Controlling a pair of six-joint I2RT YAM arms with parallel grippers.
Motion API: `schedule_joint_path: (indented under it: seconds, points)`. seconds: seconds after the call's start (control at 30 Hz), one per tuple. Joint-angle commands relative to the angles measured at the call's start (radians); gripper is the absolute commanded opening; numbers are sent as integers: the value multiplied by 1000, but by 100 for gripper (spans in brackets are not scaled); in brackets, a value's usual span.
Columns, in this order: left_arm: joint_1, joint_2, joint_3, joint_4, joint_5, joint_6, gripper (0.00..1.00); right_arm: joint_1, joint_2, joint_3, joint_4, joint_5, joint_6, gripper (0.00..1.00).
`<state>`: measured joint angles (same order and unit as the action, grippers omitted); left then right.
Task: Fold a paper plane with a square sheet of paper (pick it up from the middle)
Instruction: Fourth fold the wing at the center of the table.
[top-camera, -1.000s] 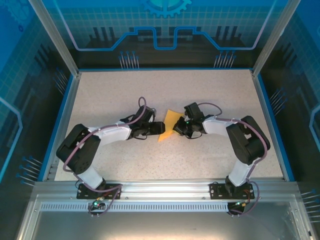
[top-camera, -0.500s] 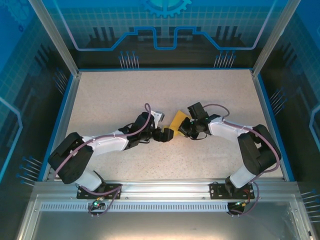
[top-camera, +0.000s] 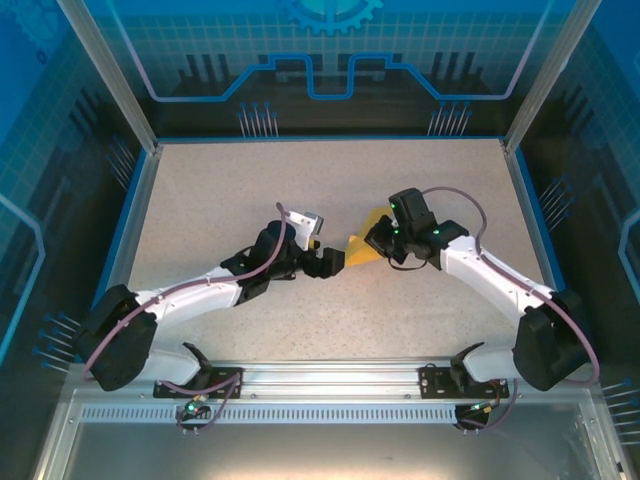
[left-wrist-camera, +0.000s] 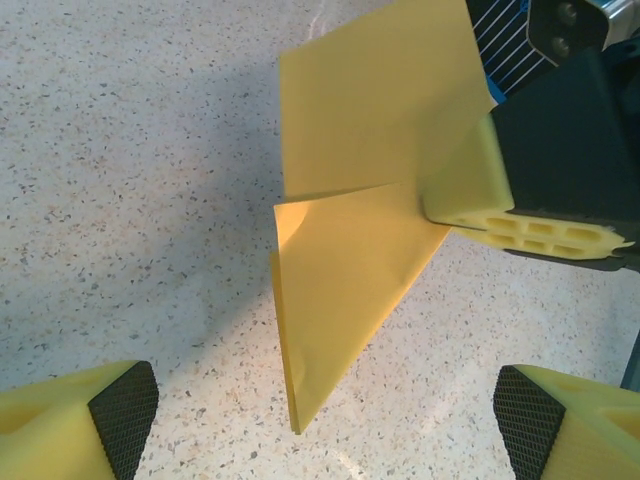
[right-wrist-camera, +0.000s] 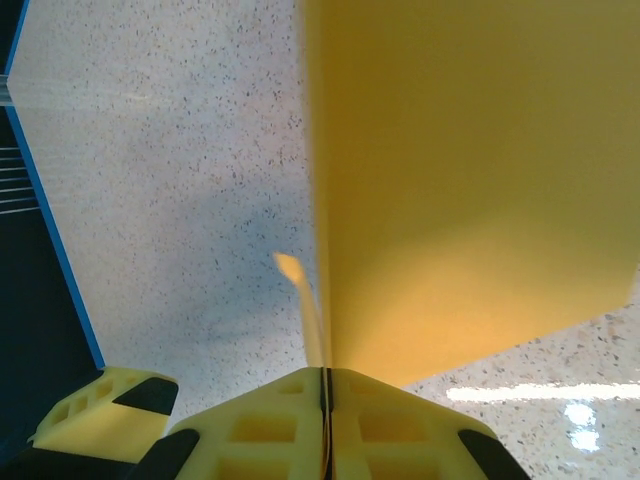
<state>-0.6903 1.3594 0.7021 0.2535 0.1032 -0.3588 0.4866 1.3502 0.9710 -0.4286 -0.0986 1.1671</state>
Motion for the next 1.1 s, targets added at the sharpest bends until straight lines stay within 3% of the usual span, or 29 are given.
schedule_joint_path:
  seconds: [0.0,0.37,0.5,0.7,0.87,1.07]
  points:
    - [-3,1,3,9,40,26,91,12,4,10,-67,29,-4,8]
    - [-16,186,28,76,56,135,80,12,172,-32,118,-73,2,8]
    - [-20,229,-17,227,103,178,76,9,203,-52,145,-75,11,8]
    - [-52,298,-30,288,135,330,68,-8,217,-86,172,-94,34,8]
    - [-69,352,-50,378,107,433,55,-18,222,-111,179,-108,46,8]
    - [-103,427,-57,465,22,520,51,-30,227,-122,189,-130,64,8]
